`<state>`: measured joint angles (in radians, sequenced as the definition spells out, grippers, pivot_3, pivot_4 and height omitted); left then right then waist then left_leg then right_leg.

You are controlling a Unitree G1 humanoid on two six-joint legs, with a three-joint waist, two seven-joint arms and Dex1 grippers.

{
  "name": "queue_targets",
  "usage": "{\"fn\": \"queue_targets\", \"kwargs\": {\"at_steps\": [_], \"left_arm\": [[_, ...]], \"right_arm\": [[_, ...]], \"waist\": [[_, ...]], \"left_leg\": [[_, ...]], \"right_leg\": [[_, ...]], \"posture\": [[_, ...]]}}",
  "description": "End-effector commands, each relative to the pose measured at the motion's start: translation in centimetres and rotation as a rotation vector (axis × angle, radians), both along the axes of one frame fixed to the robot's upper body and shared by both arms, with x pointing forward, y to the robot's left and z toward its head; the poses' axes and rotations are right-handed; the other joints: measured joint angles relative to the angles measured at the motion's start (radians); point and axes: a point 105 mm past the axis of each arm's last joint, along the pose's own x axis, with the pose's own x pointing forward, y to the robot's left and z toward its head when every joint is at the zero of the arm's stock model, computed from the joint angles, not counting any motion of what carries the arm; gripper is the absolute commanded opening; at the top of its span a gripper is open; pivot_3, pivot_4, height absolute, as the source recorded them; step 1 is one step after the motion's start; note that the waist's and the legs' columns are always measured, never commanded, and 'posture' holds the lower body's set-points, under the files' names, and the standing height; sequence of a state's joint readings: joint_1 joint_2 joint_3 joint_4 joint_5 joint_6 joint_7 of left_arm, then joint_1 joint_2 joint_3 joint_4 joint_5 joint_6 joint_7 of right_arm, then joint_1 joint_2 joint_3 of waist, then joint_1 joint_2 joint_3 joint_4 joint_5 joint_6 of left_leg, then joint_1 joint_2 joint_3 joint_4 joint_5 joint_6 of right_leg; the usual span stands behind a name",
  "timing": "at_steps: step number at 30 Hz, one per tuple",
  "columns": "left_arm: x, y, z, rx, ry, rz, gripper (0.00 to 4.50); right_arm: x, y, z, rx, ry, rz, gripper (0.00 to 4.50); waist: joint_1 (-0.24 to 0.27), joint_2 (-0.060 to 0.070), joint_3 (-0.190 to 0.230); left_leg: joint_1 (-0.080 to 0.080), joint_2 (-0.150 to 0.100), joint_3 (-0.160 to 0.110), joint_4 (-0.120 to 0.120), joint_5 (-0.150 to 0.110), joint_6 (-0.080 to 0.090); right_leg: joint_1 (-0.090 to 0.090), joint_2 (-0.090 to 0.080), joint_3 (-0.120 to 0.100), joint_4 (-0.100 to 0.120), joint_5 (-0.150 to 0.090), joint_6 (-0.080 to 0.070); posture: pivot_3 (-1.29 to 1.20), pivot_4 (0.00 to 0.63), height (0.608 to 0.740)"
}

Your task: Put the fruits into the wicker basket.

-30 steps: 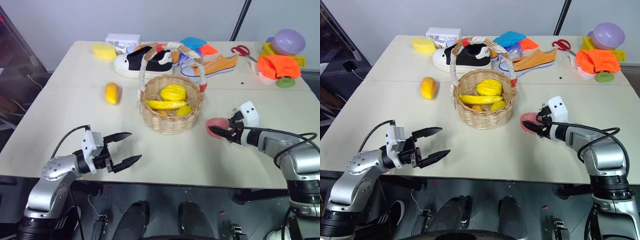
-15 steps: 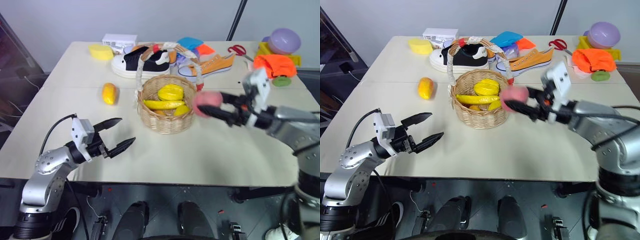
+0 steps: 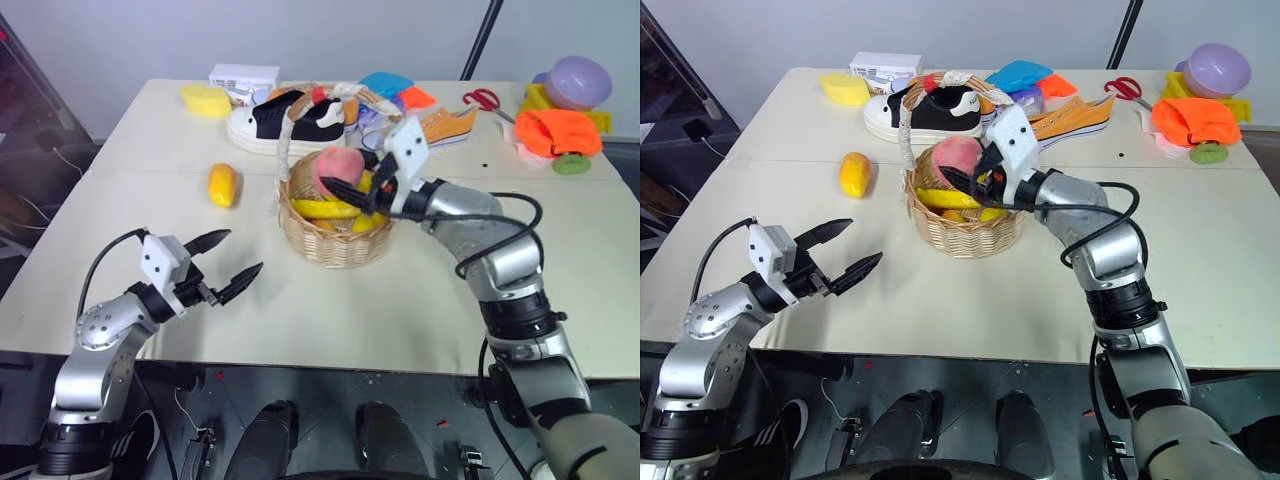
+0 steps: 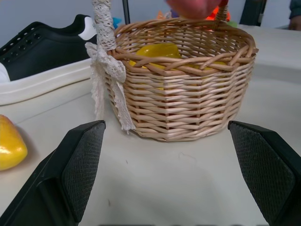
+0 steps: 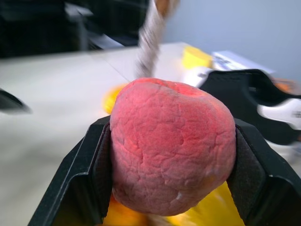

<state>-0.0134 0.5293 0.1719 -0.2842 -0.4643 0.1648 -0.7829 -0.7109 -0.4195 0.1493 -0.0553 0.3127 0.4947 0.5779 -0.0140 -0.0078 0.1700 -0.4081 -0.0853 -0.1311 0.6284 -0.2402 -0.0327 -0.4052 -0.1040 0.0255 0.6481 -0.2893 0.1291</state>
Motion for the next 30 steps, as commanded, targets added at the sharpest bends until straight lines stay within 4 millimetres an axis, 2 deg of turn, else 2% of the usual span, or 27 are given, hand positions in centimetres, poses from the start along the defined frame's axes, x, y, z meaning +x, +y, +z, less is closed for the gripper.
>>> {"fn": "queue_targets", "kwargs": {"at_steps": [1,4,7,13,16,19,21,24,27,30], "left_arm": [[-0.5,-0.5,1.0,-0.01,-0.04,-0.012,4.5],[-0.4,-0.5,0.9,-0.011,-0.038,-0.014,4.5],[0.4,0.0,1.1,-0.015,-0.04,0.019,4.5],[2.2,1.4,0.8,-0.005,-0.024,0.128,4.5],[4.1,2.7,0.8,0.01,-0.025,0.245,4.5],[7.1,4.4,1.6,0.054,-0.028,0.421,4.5],[8.8,5.2,2.8,0.008,-0.026,0.508,4.5],[11.4,5.6,3.9,-0.035,0.001,0.604,4.5],[13.7,5.6,3.7,-0.013,0.024,0.685,4.5],[15.8,5.6,3.5,0.027,0.052,0.763,4.5]], "right_arm": [[-0.2,-0.1,1.1,0.023,-0.053,0.009,3.13],[-0.4,-0.1,1.0,0.026,-0.05,0.015,4.46],[-1.3,-0.5,1.1,0.024,-0.061,0.029,4.46],[-5.3,-2.6,1.4,0.025,-0.06,0.145,4.46],[-7.8,-3.5,0.5,-0.098,-0.108,0.203,4.46],[-7.9,-5.7,-0.7,-0.161,-0.117,0.113,4.46],[-8.0,-6.5,-1.1,-0.162,-0.118,0.063,4.46],[-8.5,-6.2,-1.6,-0.185,-0.144,0.065,4.46],[-8.5,-5.6,-2.3,-0.246,-0.169,0.085,4.46],[-7.7,-5.5,-1.7,-0.21,-0.186,0.051,4.46]], "waist": [[0.0,0.0,0.0],[-0.003,0.0,0.0],[0.0,0.0,0.0],[0.004,0.0,0.0],[0.004,0.0,0.0],[0.004,-0.001,0.0],[0.004,-0.002,0.0],[0.003,-0.003,0.0],[0.001,-0.003,0.0],[0.002,-0.004,0.0]], "left_leg": [[0.0,0.0,0.0,0.0,0.0,0.0],[0.0,0.0,0.0,0.0,0.0,0.0],[0.0,0.0,0.0,0.0,0.0,0.0],[0.0,-0.001,-0.001,0.0,0.0,0.0],[0.0,-0.001,-0.001,0.0,0.0,0.0],[0.0,-0.001,-0.002,0.0,0.0,0.0],[0.0,-0.001,-0.002,0.002,0.0,0.0],[0.0,-0.002,-0.002,0.002,0.0,0.0],[0.0,-0.002,-0.002,0.002,0.0,0.0],[0.0,-0.003,-0.001,0.002,0.0,-0.001]], "right_leg": [[0.0,0.0,0.0,0.0,0.0,0.0],[0.0,0.0,0.0,0.001,0.0,0.0],[0.0,0.001,0.0,0.0,0.0,0.0],[0.001,0.0,0.0,-0.001,0.0,0.0],[0.001,0.0,-0.001,0.0,0.0,0.0],[0.002,0.001,-0.001,0.0,0.0,0.0],[0.002,0.001,-0.001,0.001,0.0,0.0],[0.002,0.0,-0.001,0.001,0.001,0.001],[0.002,0.001,-0.001,0.001,0.001,0.002],[0.002,0.001,-0.001,0.002,0.001,0.002]], "posture": [[0.0,0.15,0.74],[0.0,0.15,0.74],[0.0,0.15,0.74],[0.0,0.15,0.74],[0.0,0.15,0.74],[0.0,0.15,0.74],[0.0,0.15,0.74],[0.0,0.15,0.74],[0.0,0.15,0.74],[0.0,0.15,0.74]]}}
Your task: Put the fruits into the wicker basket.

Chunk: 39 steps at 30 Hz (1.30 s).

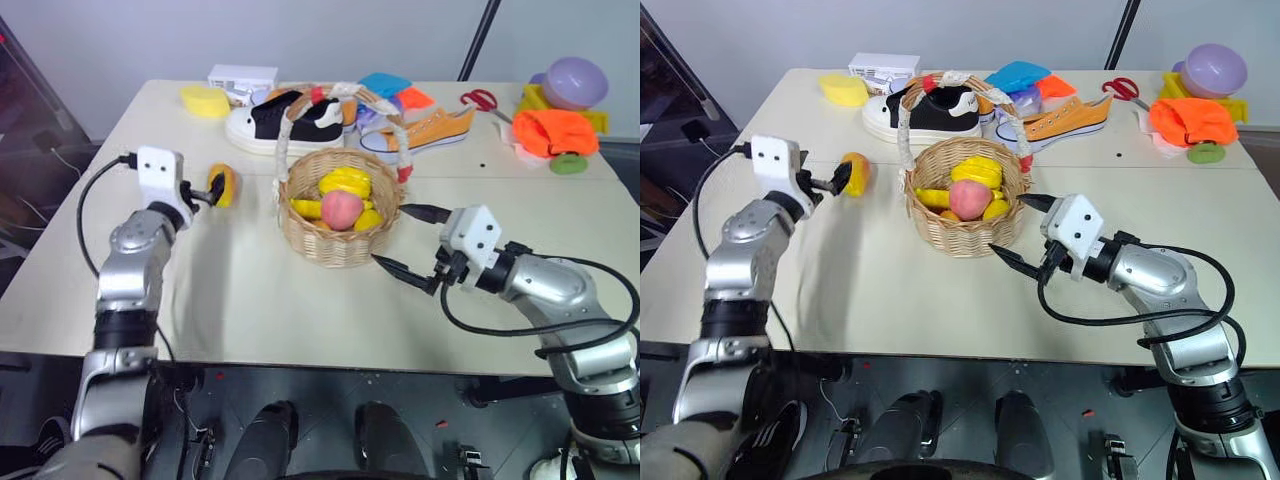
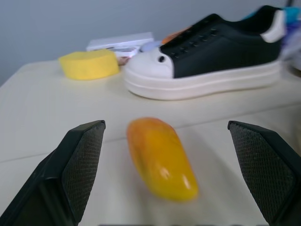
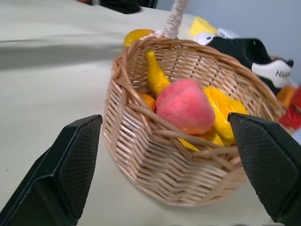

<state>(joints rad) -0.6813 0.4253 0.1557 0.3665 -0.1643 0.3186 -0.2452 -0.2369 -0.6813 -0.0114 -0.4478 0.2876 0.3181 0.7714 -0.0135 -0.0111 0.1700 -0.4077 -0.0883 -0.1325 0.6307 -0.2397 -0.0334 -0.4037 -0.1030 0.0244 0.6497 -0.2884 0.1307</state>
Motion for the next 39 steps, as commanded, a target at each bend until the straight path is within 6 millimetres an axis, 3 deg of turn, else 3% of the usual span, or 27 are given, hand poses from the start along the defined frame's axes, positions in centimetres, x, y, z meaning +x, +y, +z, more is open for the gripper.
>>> {"fn": "queue_targets", "kwargs": {"at_steps": [1,3,9,13,22,29,32,34,39], "left_arm": [[2.0,0.6,0.6,0.043,0.002,0.112,4.5],[2.8,0.4,1.1,0.019,-0.01,0.135,4.5],[3.9,-1.9,-0.5,-0.08,0.09,0.05,4.5],[4.2,-2.3,-1.5,-0.084,0.14,0.03,4.5],[4.7,-3.1,-2.4,-0.017,0.18,0.039,4.5],[4.7,-2.4,-2.8,-0.03,0.176,0.096,4.5],[4.7,-2.4,-2.7,-0.037,0.162,0.082,3.69],[4.7,-2.5,-2.7,-0.028,0.16,0.078,2.76],[4.4,-1.6,-2.5,-0.023,0.138,0.109,2.76]], "right_arm": [[0.4,0.4,1.8,0.036,-0.081,-0.009,4.46],[0.5,0.7,2.0,0.048,-0.083,-0.002,4.46],[1.1,0.6,3.6,0.091,-0.109,-0.018,4.46],[1.1,0.7,3.4,0.096,-0.095,-0.012,4.46],[1.3,1.0,3.6,0.103,-0.097,-0.011,4.46],[1.4,0.8,3.6,0.1,-0.096,-0.019,4.46],[1.5,0.7,3.6,0.1,-0.095,-0.02,4.5],[1.5,0.8,3.5,0.096,-0.095,-0.018,4.5],[1.5,0.7,3.5,0.097,-0.092,-0.02,4.5]], "waist": [[0.002,-0.002,0.001],[0.003,-0.004,0.001],[0.002,-0.005,0.001],[-0.001,-0.005,0.001],[0.0,-0.005,0.001],[0.001,-0.005,0.001],[0.001,-0.005,0.001],[0.001,-0.006,0.001],[0.0,-0.006,0.001]], "left_leg": [[0.0,0.0,0.0,0.0,0.0,0.0],[0.0,0.0,0.0,0.0,0.0,0.0],[-0.001,0.0,0.0,0.0,0.003,-0.004],[-0.001,0.0,0.0,0.0,0.003,-0.004],[-0.001,-0.001,0.0,0.0,0.003,-0.004],[-0.001,0.0,0.0,0.0,0.003,-0.005],[-0.001,-0.001,0.0,0.001,0.003,-0.005],[-0.001,0.0,0.0,0.001,0.003,-0.005],[-0.001,0.0,0.0,0.001,0.003,-0.005]], "right_leg": [[0.0,0.0,0.0,0.0,0.0,0.0],[0.0,0.0,0.0,0.0,0.0,0.0],[0.0,0.0,0.0,0.0,0.0,0.0],[-0.001,0.0,0.0,0.0,0.0,0.0],[-0.001,0.0,0.0,0.001,0.0,0.0],[-0.001,0.0,0.0,0.001,0.0,0.0],[-0.001,0.0,0.0,0.002,0.0,0.0],[-0.001,0.0,0.0,0.002,0.0,0.0],[-0.001,0.0,0.0,0.002,0.0,0.0]], "posture": [[0.0,0.15,0.74],[0.0,0.15,0.74],[0.0,0.15,0.74],[0.0,0.15,0.74],[0.0,0.15,0.74],[0.0,0.15,0.74],[0.0,0.15,0.74],[0.0,0.15,0.74],[0.0,0.15,0.74]]}}
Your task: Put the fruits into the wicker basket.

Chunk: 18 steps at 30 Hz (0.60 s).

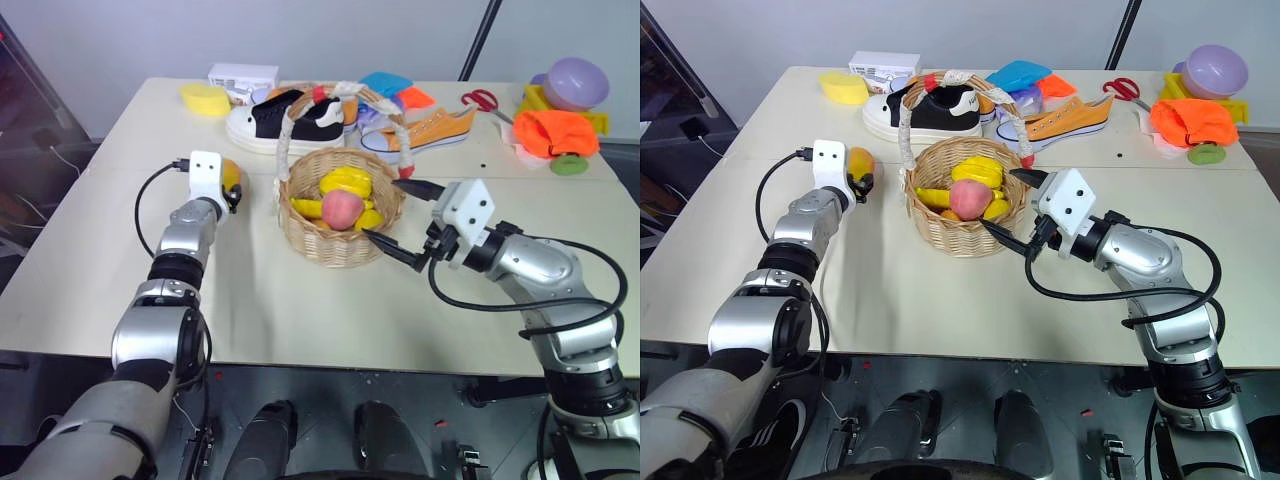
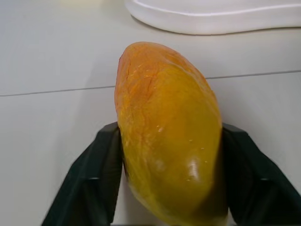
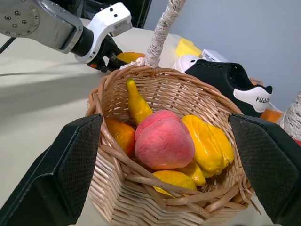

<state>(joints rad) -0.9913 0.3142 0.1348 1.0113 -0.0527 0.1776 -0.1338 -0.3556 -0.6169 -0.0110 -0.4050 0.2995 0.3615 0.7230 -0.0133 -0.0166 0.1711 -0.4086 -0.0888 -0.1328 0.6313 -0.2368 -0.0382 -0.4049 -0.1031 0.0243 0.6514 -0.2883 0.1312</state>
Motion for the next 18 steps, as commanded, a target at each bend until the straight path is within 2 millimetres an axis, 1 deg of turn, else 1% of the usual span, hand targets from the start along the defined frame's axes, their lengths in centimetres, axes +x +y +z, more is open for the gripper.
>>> {"fn": "queue_targets", "kwargs": {"at_steps": [1,3,4,6,8,10,11,12,13,14,15,18], "left_arm": [[-0.1,1.2,2.0,0.006,-0.082,0.026,2.76],[-0.9,1.9,2.7,-0.003,-0.119,0.013,2.76],[-1.8,2.5,3.1,0.017,-0.132,-0.007,2.76],[-3.8,3.2,4.0,0.02,-0.168,-0.046,2.76],[-6.6,2.6,4.4,-0.005,-0.166,-0.173,2.76],[-9.2,1.7,5.1,-0.012,-0.182,-0.304,2.76],[-10.8,1.4,5.5,-0.06,-0.169,-0.375,2.76],[-12.5,0.8,6.1,-0.065,-0.159,-0.467,2.76],[-14.3,-0.2,6.8,-0.051,-0.147,-0.596,2.76],[-15.5,-1.0,7.3,-0.053,-0.132,-0.672,2.76],[-16.4,-2.5,8.0,-0.061,-0.157,-0.757,2.76],[-17.2,-6.0,9.0,-0.152,-0.197,-0.884,2.76]], "right_arm": [[-0.2,-0.1,1.1,0.007,-0.045,0.003,4.5],[-0.2,-0.3,1.1,0.004,-0.045,0.001,4.5],[-0.2,-0.4,1.1,0.007,-0.045,-0.004,4.5],[-0.2,-0.5,1.1,0.014,-0.045,-0.009,4.5],[-0.1,-1.0,1.4,0.067,-0.034,-0.027,4.5],[0.0,-1.5,1.6,0.11,-0.023,-0.041,4.5],[0.1,-1.9,1.5,0.12,-0.015,-0.054,4.5],[0.2,-2.3,1.3,0.118,-0.008,-0.072,4.5],[0.3,-2.9,0.9,0.114,0.0,-0.095,4.5],[0.5,-3.4,0.7,0.12,0.006,-0.115,4.5],[0.6,-3.8,0.7,0.142,0.011,-0.13,4.5],[0.9,-4.7,0.8,0.196,0.027,-0.159,4.5]], "waist": [[-0.001,0.0,0.0],[-0.004,0.0,0.0],[-0.007,0.0,0.0],[-0.013,0.0,0.0],[-0.01,0.0,0.0],[-0.006,0.0,0.0],[-0.001,0.0,0.0],[0.002,0.0,0.0],[0.002,0.0,-0.001],[0.005,0.0,-0.001],[0.008,0.0,-0.001],[0.021,0.002,-0.002]], "left_leg": [[0.0,0.0,0.0,0.0,0.0,0.0],[0.0,0.0,0.0,0.0,0.0,0.0],[0.0,0.001,0.0,0.0,0.0,0.0],[0.0,0.002,0.001,-0.001,0.0,0.0],[0.0,0.003,0.001,-0.001,0.001,-0.001],[0.0,0.004,0.001,-0.001,0.001,-0.001],[0.0,0.004,0.001,-0.001,0.001,-0.001],[0.0,0.004,0.001,0.0,0.001,-0.001],[0.0,0.004,0.0,0.0,0.0,0.0],[0.0,0.004,0.0,0.0,-0.002,0.002],[0.0,0.004,0.0,0.0,-0.002,0.003],[0.001,0.002,0.0,0.0,-0.002,0.003]], "right_leg": [[0.0,0.0,0.0,0.0,0.0,0.0],[0.0,0.0,0.0,0.0,0.0,0.0],[0.0,0.0,0.0,0.001,0.0,0.0],[-0.002,0.0,0.001,0.001,0.0,0.0],[-0.002,0.0,0.002,0.002,0.0,0.0],[-0.002,0.0,0.002,0.002,0.0,0.0],[-0.002,0.0,0.002,0.002,0.0,0.0],[-0.001,0.0,0.002,0.002,0.0,0.0],[-0.001,0.0,0.002,0.001,0.0,-0.001],[0.0,0.0,0.002,0.001,0.0,-0.001],[0.0,0.0,0.002,0.0,0.0,-0.001],[0.002,-0.002,0.001,0.0,0.0,-0.001]], "posture": [[0.0,0.15,0.74],[0.0,0.15,0.74],[0.0,0.15,0.74],[0.0,0.15,0.74],[0.0,0.15,0.74],[0.0,0.15,0.74],[0.0,0.15,0.74],[0.0,0.15,0.74],[0.0,0.15,0.74],[0.0,0.15,0.74],[0.0,0.15,0.74],[0.0,0.15,0.74]]}}
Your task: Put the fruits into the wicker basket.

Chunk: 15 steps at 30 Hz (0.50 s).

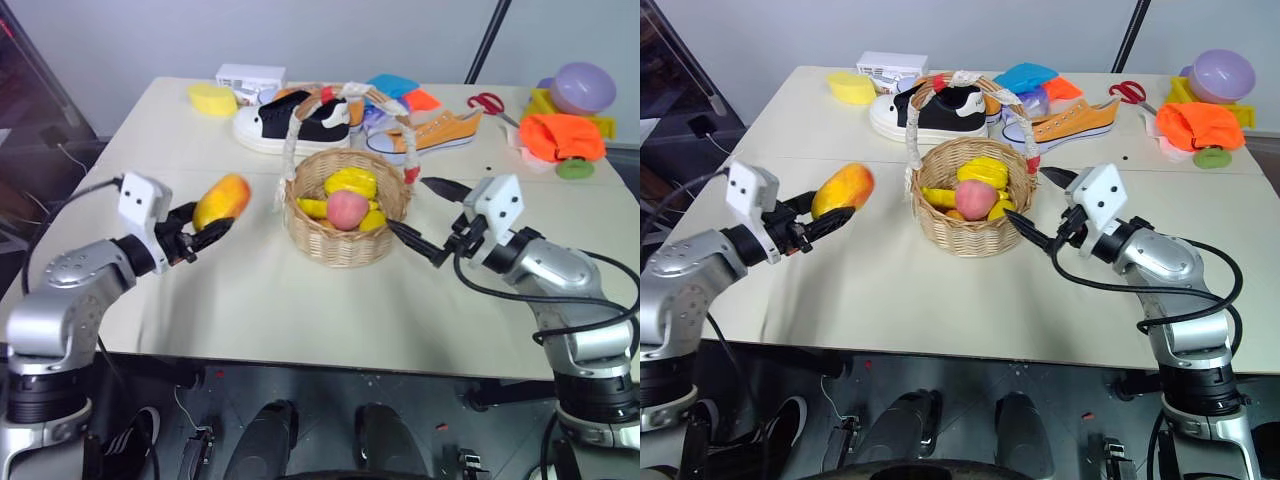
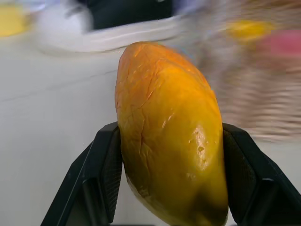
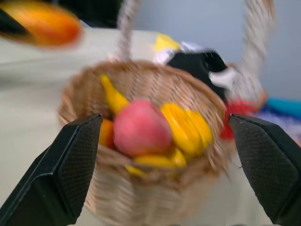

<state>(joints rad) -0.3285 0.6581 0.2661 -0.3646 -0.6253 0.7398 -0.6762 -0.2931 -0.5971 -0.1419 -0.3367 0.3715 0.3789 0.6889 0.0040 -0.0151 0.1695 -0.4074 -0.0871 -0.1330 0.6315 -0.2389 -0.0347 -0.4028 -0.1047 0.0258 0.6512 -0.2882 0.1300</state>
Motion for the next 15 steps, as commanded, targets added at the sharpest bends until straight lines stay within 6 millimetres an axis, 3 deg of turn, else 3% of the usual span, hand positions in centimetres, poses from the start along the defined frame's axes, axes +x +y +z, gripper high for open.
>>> {"fn": "queue_targets", "kwargs": {"at_steps": [1,5,11,14,15], "left_arm": [[-1.5,-5.0,1.7,-0.08,-0.035,-0.205,2.76],[-0.5,-9.2,1.3,-0.076,-0.025,-0.285,2.76],[5.3,-10.9,1.1,-0.106,-0.064,-0.098,2.76],[6.0,-11.2,0.9,-0.13,-0.063,-0.08,2.76],[5.9,-11.3,0.8,-0.152,-0.051,-0.085,3.07]], "right_arm": [[0.0,-0.9,1.3,0.043,-0.046,-0.03,4.5],[-0.2,-1.0,1.4,0.024,-0.06,-0.035,4.5],[-0.5,-0.9,1.7,0.033,-0.072,-0.049,4.5],[-0.6,-0.9,1.6,0.029,-0.071,-0.054,4.5],[-0.6,-0.9,1.6,0.036,-0.073,-0.06,4.5]], "waist": [[0.005,0.0,0.0],[0.005,0.0,0.0],[-0.006,0.0,0.0],[-0.014,0.0,0.0],[-0.016,0.0,0.0]], "left_leg": [[0.001,0.0,0.0,0.0,0.0,0.0],[0.001,0.0,0.0,0.0,0.0,0.0],[0.001,0.0,0.001,0.0,0.0,0.0],[0.001,0.0,0.001,0.0,0.002,-0.003],[0.001,0.0,0.001,0.0,0.003,-0.004]], "right_leg": [[0.001,0.0,0.0,0.0,0.0,0.0],[0.001,0.001,0.0,0.0,0.0,0.0],[0.001,0.002,0.0,0.001,0.0,0.0],[0.001,0.002,0.0,0.0,0.0,0.0],[0.0,0.002,0.0,0.0,0.0,0.0]], "posture": [[0.0,0.15,0.74],[0.0,0.15,0.74],[0.0,0.15,0.74],[0.0,0.15,0.74],[0.0,0.15,0.74]]}}
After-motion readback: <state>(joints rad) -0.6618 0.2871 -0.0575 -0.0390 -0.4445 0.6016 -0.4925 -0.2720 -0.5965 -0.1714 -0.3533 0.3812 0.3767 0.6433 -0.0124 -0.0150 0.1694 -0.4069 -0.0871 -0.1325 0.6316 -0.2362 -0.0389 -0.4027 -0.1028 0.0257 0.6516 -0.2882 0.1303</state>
